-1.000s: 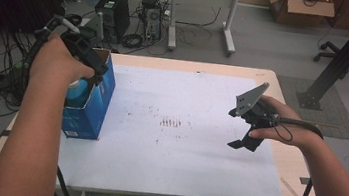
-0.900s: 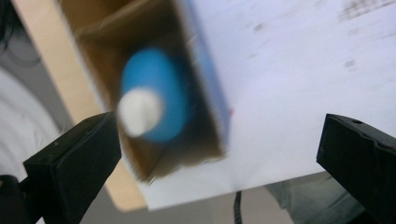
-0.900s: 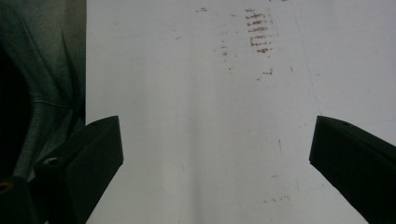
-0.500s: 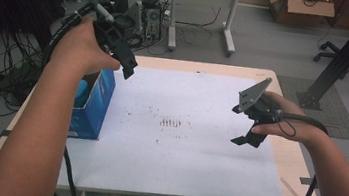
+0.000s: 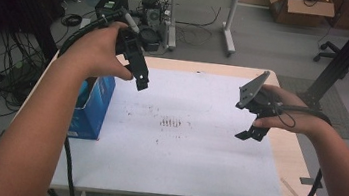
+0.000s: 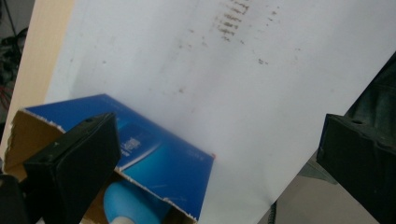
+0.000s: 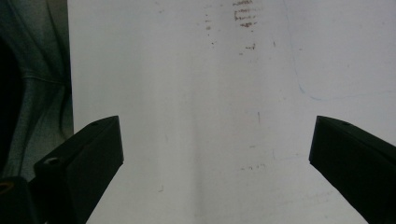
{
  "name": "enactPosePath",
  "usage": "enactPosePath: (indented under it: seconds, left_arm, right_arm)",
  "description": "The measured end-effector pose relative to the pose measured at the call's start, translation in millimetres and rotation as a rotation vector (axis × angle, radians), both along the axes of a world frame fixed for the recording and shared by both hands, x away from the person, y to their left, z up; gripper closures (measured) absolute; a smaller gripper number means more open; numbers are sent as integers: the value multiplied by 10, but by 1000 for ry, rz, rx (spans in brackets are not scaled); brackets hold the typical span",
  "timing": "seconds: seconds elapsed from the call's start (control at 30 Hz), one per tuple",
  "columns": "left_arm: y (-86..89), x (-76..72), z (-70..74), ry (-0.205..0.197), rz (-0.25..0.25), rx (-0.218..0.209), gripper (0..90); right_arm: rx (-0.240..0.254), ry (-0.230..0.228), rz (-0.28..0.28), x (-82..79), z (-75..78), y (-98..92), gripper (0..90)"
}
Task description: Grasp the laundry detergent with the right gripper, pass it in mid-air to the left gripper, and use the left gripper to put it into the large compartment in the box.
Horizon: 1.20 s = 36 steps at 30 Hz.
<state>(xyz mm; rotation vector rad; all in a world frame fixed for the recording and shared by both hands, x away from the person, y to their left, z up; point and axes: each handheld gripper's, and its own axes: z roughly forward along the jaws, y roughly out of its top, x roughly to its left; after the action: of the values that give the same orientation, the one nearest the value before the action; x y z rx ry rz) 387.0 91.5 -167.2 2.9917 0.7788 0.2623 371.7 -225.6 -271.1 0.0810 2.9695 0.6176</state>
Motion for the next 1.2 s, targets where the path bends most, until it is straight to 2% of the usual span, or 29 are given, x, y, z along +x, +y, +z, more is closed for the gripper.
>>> enactPosePath:
  seconds: [0.07, 0.1, 0.2, 0.33, 0.37, 0.4, 0.43, 0.47, 0.53, 0.6, 0.67, 0.9, 1.03, 1.1, 1.2]
  left_arm:
    - [-61, -15, -57, -19, -53, 23, 3]
    - [-85, -16, -83, 5, -52, 22, 2]
    - [-153, -18, -173, 25, -100, 40, 2]
    - [-216, -26, -255, 56, -134, 57, 2]
    - [-256, -42, -308, 68, -164, 64, 2]
    - [-256, -42, -308, 68, -164, 64, 2]
    - [-289, -63, -362, 86, -197, 68, 3]
    - [-289, -63, -362, 86, -197, 68, 3]
    - [-320, -87, -454, 101, -223, 82, 6]
    - [-328, -93, -489, 114, -225, 84, 8]
    - [-339, -119, -594, 129, -243, 93, 9]
    - [-349, -161, -781, 148, -277, 86, 8]
    - [-354, -170, -794, 149, -284, 87, 5]
    - [-363, -188, -762, 154, -289, 69, 5]
    - [-370, -197, -735, 153, -295, 64, 5]
  right_arm:
    - [-3, -4, -4, 12, 8, -14, 30]
    - [-3, -7, -3, 15, 13, -20, 30]
    - [-5, -4, 1, 8, 28, -31, 31]
    - [-18, -4, 2, 4, 34, -41, 31]
    - [-23, -4, 1, 5, 32, -43, 31]
    - [-26, -4, 1, 7, 30, -44, 31]
    - [-27, -2, 0, 9, 26, -46, 31]
    - [-27, -2, 0, 9, 26, -46, 31]
    - [-26, 2, -2, 10, 15, -50, 31]
    - [-28, 5, -2, 9, 7, -52, 31]
    - [-38, 8, -6, 4, -12, -50, 31]
    - [-57, 20, 8, -22, -38, -5, 31]
    - [-64, 20, 8, -15, -57, -11, 31]
    - [-68, 20, 7, -3, -65, -29, 32]
    - [-71, 22, 9, 19, -57, -40, 32]
